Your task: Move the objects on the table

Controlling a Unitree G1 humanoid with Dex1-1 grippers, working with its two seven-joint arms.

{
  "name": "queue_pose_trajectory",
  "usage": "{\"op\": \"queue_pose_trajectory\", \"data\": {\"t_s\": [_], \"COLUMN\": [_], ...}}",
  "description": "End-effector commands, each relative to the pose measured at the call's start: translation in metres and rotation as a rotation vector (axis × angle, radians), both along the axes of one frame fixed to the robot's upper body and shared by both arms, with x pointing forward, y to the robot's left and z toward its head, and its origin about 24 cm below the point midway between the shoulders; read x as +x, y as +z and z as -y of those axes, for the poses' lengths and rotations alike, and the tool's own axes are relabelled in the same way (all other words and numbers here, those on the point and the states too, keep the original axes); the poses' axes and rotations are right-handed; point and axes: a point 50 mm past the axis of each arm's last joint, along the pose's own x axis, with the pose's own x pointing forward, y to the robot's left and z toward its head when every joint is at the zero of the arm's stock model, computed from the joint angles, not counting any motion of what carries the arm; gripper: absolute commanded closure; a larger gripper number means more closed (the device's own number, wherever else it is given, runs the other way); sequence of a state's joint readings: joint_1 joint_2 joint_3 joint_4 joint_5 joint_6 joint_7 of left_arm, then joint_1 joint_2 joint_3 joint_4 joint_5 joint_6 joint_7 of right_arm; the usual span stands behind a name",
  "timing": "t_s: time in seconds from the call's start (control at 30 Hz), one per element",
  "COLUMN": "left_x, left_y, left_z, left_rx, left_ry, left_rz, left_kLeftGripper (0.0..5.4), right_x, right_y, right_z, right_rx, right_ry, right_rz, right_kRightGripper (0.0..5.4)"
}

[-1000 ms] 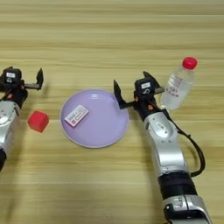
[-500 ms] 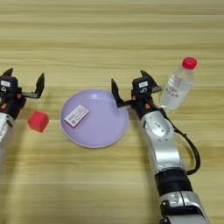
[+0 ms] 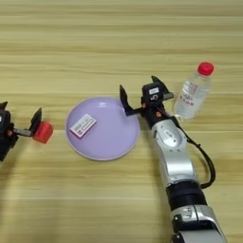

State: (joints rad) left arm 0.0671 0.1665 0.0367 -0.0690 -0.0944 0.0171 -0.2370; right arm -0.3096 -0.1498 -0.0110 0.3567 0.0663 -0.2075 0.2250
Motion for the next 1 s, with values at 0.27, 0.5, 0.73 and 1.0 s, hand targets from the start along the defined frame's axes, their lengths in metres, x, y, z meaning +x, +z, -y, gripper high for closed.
{"op": "queue_pose_trajectory", "data": {"t_s": [0.27, 0.5, 0.73, 1.0], "left_x": [-0.015, -0.017, -0.017, -0.018], "left_y": [-0.025, -0.032, -0.047, -0.070], "left_z": [0.023, 0.020, 0.016, 0.016], "left_rx": [-0.018, 0.002, 0.024, 0.033], "left_ry": [-0.145, -0.128, -0.101, -0.093], "left_rz": [-0.117, -0.147, -0.200, -0.258], "left_kLeftGripper": [0.00, 0.00, 0.00, 0.45], "right_x": [0.006, 0.007, 0.007, 0.007], "right_y": [0.003, 0.003, 0.003, 0.003], "right_z": [0.000, 0.001, 0.001, 0.001], "right_rx": [0.004, 0.006, 0.006, 0.006], "right_ry": [-0.016, -0.023, -0.023, -0.024], "right_rz": [0.007, 0.005, 0.005, 0.006], "right_kRightGripper": [0.03, 0.03, 0.03, 0.00]}}
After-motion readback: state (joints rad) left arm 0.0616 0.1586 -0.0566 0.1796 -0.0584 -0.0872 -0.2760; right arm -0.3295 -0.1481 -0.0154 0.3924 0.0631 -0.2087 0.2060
